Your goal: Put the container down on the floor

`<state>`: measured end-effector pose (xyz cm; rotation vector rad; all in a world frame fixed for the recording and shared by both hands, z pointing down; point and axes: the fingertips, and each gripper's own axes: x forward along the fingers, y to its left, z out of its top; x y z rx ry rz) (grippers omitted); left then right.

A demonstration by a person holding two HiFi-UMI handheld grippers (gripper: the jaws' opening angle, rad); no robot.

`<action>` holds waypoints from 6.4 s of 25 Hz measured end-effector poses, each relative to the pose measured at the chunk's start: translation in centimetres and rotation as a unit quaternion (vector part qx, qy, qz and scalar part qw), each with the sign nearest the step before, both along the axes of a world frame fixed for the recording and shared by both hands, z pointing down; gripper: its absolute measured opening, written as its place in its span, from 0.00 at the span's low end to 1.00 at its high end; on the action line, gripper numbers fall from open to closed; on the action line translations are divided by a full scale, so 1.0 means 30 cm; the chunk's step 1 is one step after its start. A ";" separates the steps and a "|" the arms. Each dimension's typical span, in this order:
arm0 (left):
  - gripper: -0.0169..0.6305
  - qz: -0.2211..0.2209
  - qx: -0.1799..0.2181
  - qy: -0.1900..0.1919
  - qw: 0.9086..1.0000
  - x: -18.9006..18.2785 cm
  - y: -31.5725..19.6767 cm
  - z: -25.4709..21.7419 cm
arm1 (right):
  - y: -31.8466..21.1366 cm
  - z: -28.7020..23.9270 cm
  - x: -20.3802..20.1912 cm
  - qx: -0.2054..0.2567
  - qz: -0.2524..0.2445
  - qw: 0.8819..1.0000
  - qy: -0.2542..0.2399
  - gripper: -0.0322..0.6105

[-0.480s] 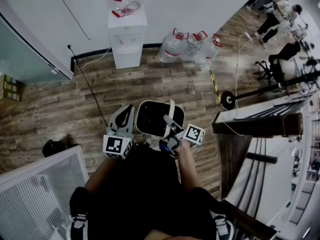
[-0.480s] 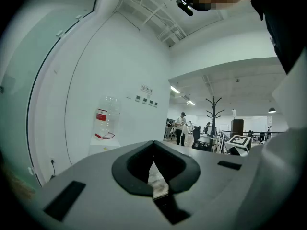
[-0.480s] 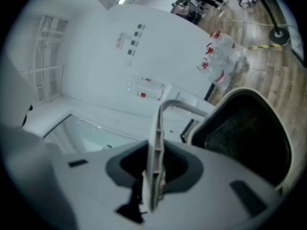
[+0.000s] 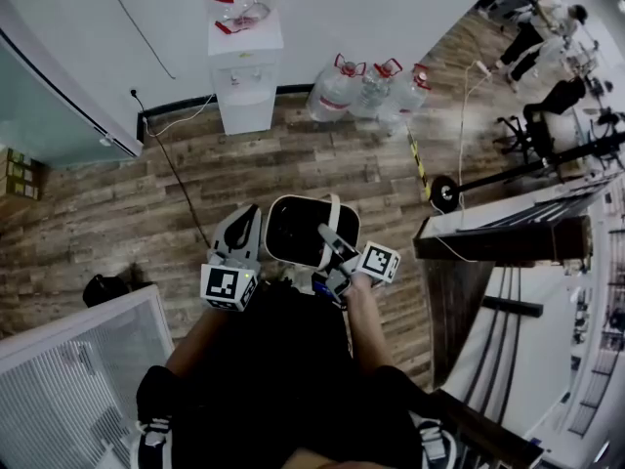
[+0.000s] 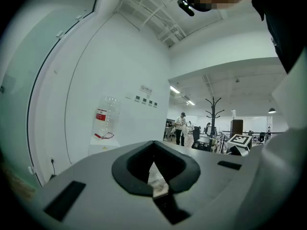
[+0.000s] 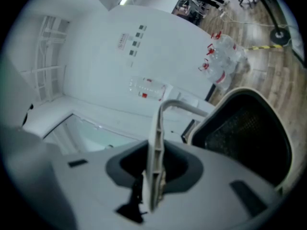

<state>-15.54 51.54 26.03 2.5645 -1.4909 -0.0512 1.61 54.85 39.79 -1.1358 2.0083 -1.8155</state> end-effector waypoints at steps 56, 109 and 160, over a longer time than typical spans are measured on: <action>0.07 0.024 -0.047 -0.008 0.999 0.256 -1.021 0.097 | -0.937 0.067 0.243 0.056 -0.025 0.995 -0.074 0.20; 0.07 -0.180 -0.101 -0.010 0.978 0.462 -2.097 0.515 | -2.245 0.882 0.165 -0.021 -0.242 0.966 -0.091 0.20; 0.07 -0.152 -0.145 0.020 0.978 0.424 -2.425 1.244 | -2.665 2.005 -0.088 -0.061 -0.221 0.968 -0.105 0.20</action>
